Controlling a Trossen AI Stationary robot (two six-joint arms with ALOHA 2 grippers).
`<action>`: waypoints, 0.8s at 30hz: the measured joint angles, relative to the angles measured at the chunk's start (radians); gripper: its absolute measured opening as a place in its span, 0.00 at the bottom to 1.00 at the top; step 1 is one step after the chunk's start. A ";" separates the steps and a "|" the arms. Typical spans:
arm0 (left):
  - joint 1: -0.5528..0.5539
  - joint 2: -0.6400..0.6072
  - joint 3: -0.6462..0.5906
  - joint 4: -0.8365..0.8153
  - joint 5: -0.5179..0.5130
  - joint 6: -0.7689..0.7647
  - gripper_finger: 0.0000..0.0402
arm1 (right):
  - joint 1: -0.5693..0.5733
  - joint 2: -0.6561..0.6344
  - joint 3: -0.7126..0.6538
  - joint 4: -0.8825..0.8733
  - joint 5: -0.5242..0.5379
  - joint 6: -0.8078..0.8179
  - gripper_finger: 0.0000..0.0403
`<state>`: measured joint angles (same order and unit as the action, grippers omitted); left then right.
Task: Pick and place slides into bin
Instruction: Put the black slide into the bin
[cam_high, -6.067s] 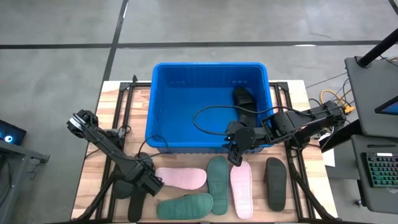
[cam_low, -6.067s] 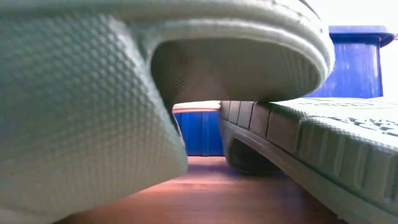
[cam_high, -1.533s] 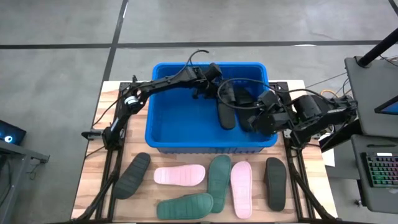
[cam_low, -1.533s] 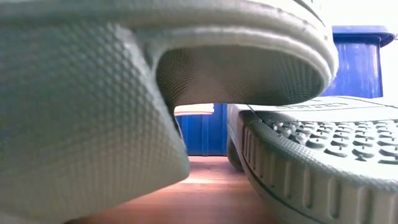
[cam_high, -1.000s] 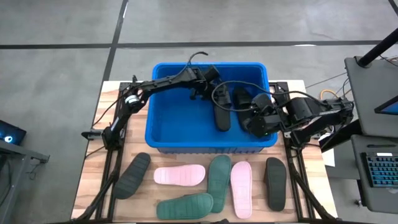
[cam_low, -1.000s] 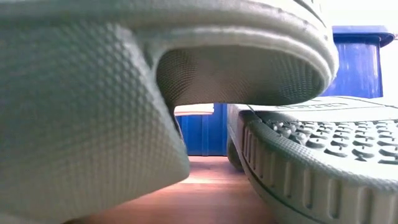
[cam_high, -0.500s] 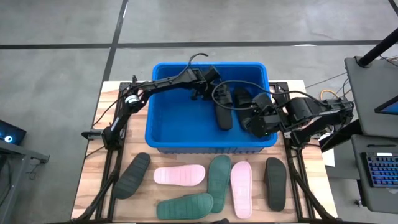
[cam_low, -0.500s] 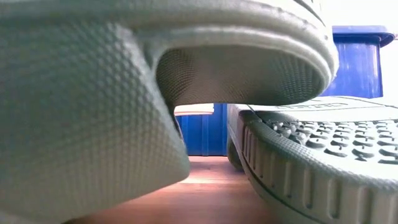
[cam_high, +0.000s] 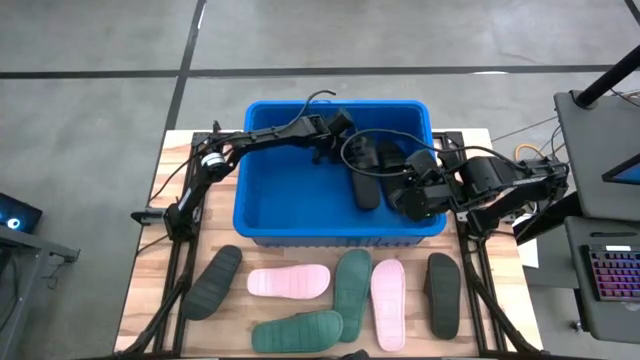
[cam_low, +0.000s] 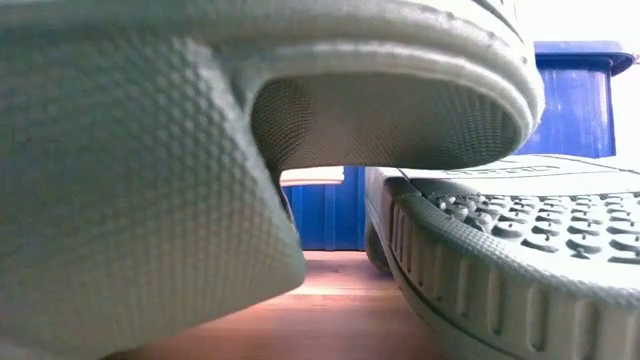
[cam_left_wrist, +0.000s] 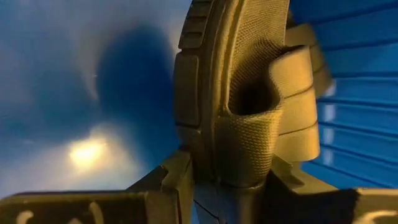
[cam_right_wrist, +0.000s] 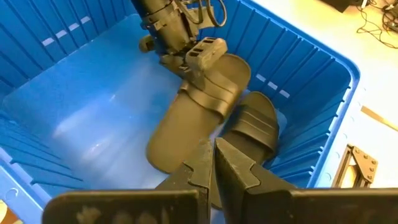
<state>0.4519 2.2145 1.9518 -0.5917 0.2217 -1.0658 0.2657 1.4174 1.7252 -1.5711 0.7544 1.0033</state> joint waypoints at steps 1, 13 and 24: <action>0.001 0.000 -0.003 0.014 0.012 -0.007 0.25 | 0.000 0.001 0.000 0.000 -0.001 0.002 0.02; 0.006 -0.001 -0.076 0.046 0.030 -0.021 0.25 | 0.000 0.023 0.000 0.000 -0.025 0.002 0.02; 0.007 -0.001 -0.110 0.110 0.027 -0.028 0.25 | 0.000 0.037 -0.001 0.001 -0.037 0.000 0.02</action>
<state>0.4587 2.2139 1.8422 -0.4822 0.2488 -1.0935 0.2657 1.4540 1.7247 -1.5705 0.7175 1.0029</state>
